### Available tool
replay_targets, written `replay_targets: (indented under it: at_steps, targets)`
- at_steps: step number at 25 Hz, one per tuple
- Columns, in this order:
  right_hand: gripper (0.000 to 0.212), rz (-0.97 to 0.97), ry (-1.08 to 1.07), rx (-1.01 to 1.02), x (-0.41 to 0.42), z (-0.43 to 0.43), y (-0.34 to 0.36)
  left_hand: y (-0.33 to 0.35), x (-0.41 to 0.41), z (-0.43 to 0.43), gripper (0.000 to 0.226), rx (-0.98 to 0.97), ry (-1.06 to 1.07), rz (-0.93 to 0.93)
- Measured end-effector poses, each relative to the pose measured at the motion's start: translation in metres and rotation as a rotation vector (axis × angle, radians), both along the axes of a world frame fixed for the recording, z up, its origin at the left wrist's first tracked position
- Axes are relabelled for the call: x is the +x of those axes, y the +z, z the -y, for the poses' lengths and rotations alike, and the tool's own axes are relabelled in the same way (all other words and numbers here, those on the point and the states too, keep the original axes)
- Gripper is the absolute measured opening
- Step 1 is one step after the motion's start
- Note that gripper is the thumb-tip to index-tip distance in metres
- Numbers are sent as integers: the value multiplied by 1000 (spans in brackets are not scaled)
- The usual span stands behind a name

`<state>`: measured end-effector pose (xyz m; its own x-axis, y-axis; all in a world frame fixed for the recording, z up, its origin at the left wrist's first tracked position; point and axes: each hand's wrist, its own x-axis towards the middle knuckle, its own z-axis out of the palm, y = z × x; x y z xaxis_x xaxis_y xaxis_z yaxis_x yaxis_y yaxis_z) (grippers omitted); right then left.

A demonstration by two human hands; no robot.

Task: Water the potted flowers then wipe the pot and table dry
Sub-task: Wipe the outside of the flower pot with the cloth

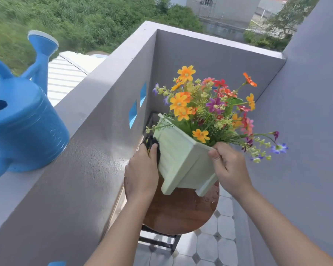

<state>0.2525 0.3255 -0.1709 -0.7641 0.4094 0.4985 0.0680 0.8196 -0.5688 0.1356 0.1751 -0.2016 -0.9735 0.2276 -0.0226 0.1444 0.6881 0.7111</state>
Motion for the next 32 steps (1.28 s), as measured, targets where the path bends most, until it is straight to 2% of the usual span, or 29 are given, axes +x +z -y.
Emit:
replay_targets:
  at_steps: [2,6,8,11,13,18,21,24,28,30,32]
  targets:
    - [32,16,0,2,-4,2,2,8,16,7,42,-29,-26,-74]
    - [35,28,16,7,-7,4,4,35,6,-7,39,89,-101,-202]
    - [37,30,25,-10,-4,5,2,30,-13,-19,38,128,-47,-159]
    - [37,35,13,-19,0,1,1,2,-24,-23,47,143,64,15]
    - [40,32,4,-4,-1,3,2,-7,-18,-14,47,165,70,7]
    - [43,18,16,30,-7,3,5,14,9,-5,54,444,-152,-166]
    - [42,50,-3,21,-7,-1,5,7,13,6,45,451,-311,-369]
    - [37,65,-28,-26,-9,-4,5,-28,20,30,44,487,-439,-563]
    - [34,69,34,48,-12,-5,8,-31,36,22,34,284,-298,-879]
    - [32,101,53,85,-16,-3,10,-5,35,0,39,183,-175,-916]
    - [34,105,34,65,-17,-4,11,9,38,-10,43,143,-113,-851]
